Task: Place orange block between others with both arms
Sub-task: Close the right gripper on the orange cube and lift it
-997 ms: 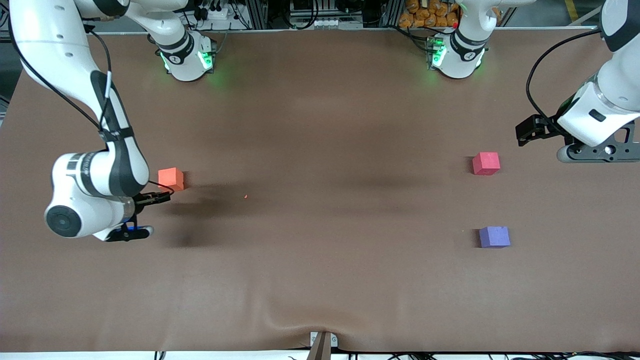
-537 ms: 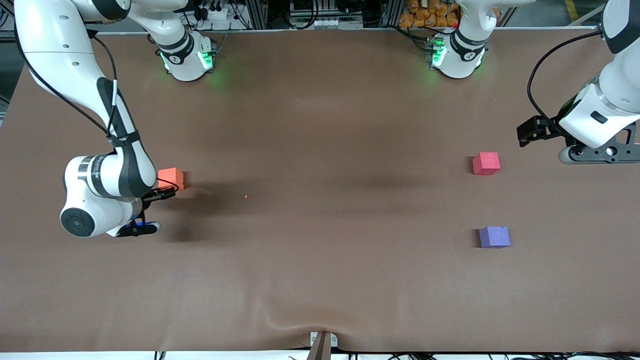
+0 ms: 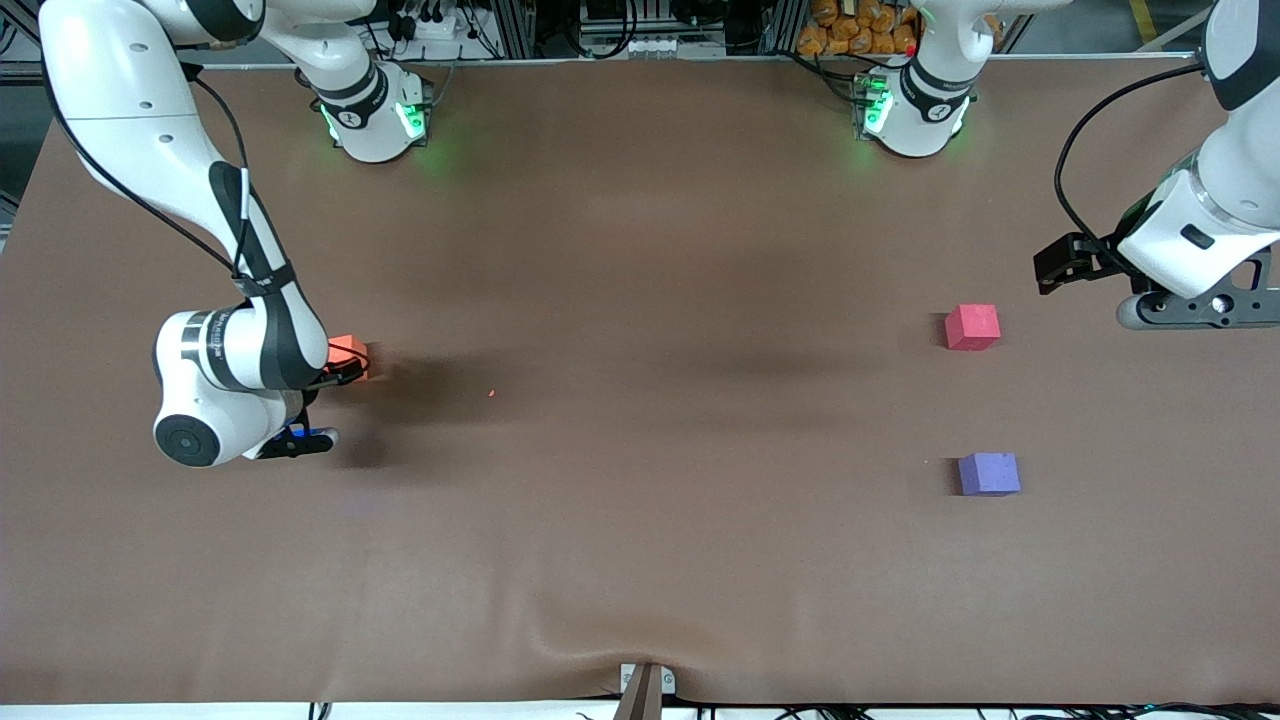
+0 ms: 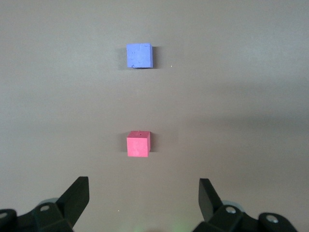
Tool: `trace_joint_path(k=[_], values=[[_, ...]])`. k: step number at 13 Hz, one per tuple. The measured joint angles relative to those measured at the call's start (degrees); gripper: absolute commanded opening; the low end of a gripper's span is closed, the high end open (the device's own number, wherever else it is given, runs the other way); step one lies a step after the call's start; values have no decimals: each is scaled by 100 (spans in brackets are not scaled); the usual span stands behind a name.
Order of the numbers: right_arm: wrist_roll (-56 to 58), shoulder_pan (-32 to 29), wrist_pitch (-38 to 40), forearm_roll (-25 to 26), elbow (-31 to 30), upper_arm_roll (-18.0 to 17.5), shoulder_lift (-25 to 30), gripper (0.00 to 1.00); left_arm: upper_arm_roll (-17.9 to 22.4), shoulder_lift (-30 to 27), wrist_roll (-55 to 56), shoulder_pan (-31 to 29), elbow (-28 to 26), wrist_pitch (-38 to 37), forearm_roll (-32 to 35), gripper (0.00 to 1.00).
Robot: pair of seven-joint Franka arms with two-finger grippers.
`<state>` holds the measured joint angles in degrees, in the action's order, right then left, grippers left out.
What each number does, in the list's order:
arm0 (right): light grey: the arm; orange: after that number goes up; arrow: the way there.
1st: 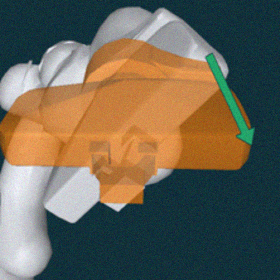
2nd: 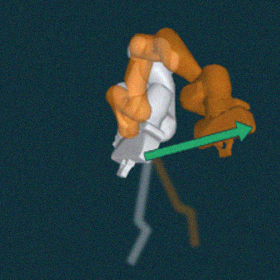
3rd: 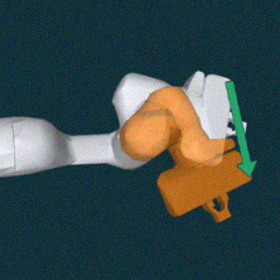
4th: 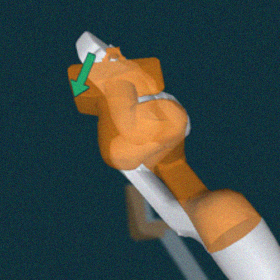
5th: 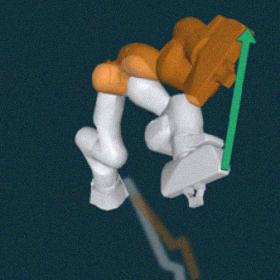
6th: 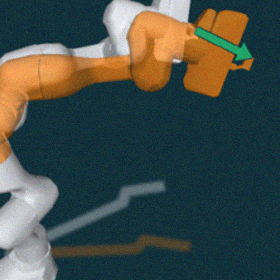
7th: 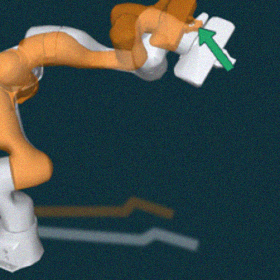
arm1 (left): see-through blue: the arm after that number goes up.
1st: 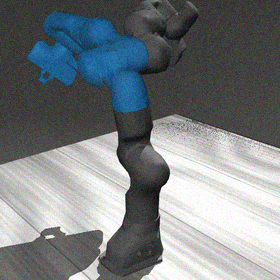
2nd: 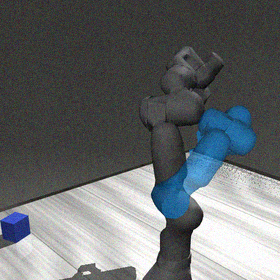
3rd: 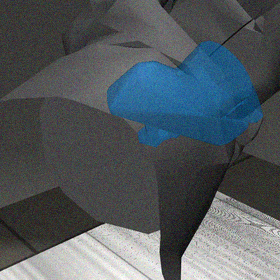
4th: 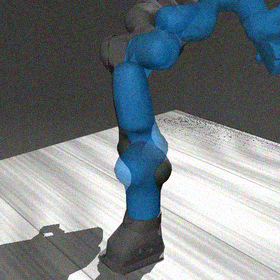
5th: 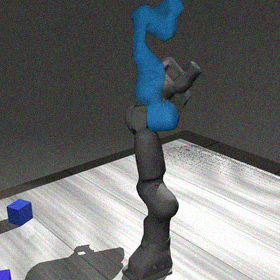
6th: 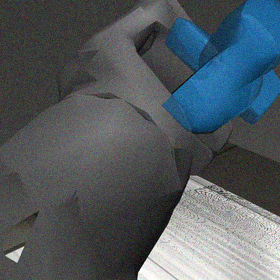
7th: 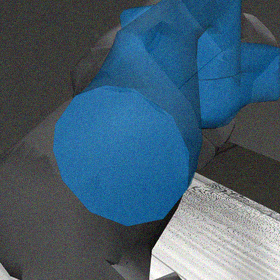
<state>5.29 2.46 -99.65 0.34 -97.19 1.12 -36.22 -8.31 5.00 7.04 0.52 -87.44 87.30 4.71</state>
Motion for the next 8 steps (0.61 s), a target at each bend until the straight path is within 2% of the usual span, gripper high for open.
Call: trace_joint_path(k=[3, 8], values=[[3, 3, 2, 0, -23, 0, -57, 97, 0, 33, 0, -1, -1, 0, 0, 100], [10, 13, 1, 0, -25, -3, -71, 55, 0, 40, 0, -3, -1, 0, 0, 100]])
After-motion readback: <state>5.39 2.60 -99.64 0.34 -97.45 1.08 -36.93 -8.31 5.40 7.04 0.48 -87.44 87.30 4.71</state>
